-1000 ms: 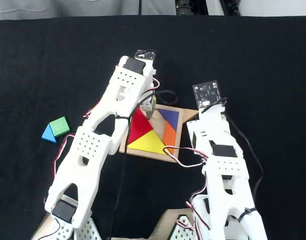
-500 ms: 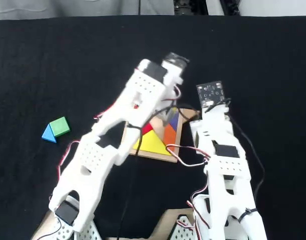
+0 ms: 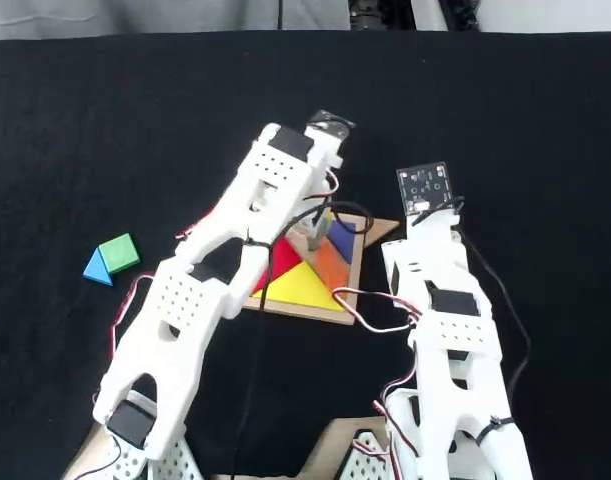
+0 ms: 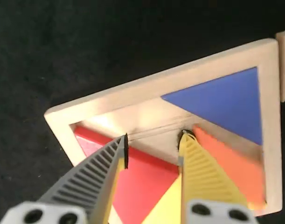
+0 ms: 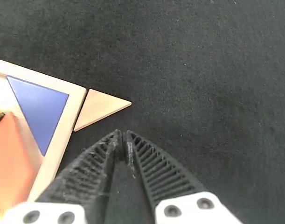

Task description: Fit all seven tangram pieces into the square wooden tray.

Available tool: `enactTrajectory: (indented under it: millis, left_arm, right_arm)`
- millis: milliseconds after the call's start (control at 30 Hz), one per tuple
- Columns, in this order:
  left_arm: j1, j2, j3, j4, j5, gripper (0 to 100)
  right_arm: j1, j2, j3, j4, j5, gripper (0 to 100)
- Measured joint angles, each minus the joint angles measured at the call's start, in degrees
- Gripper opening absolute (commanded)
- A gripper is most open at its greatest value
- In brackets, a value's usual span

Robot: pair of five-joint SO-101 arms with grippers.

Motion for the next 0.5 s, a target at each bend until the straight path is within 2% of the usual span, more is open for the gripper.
enactTrajectory:
  millis: [400, 500]
  left_arm:
    - [-0.26, 0.0, 0.0, 0.18, 0.0, 19]
    - [-1.23, 0.0, 0.0, 0.18, -2.02, 19]
  right_arm:
    - [0.0, 0.0, 0.0, 0.0, 0.0, 1.8]
    - [0.0, 0.0, 0.0, 0.0, 0.0, 1.8]
